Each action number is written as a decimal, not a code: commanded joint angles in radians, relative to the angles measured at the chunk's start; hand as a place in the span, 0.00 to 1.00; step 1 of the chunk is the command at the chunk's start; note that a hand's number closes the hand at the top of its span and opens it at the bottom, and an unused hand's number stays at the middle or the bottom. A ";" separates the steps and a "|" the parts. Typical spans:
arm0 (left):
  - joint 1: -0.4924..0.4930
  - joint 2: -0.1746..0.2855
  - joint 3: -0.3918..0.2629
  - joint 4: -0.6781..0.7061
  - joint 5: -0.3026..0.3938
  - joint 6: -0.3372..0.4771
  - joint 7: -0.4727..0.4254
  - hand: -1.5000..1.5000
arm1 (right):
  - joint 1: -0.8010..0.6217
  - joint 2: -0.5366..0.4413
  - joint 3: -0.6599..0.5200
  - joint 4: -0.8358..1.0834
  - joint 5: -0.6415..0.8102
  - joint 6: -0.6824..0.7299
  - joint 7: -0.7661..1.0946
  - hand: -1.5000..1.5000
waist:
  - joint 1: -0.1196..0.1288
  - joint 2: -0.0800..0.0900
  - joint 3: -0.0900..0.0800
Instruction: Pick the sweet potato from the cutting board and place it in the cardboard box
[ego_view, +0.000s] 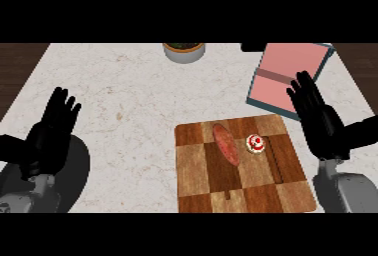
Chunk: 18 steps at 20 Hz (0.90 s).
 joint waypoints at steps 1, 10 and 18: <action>-0.050 0.060 -0.012 -0.054 -0.046 -0.028 0.024 0.50 | -0.065 -0.031 -0.013 -0.053 -0.013 0.040 0.006 0.00 | 0.010 0.035 -0.014; -0.137 0.202 -0.195 0.007 -0.239 -0.287 -0.185 0.50 | -0.273 -0.327 0.019 0.120 0.117 0.413 -0.247 0.00 | 0.030 0.059 -0.013; -0.138 0.204 -0.172 0.103 -0.263 -0.323 -0.280 0.50 | -0.324 -0.481 0.085 0.238 0.386 0.520 -0.681 0.00 | 0.030 0.052 -0.014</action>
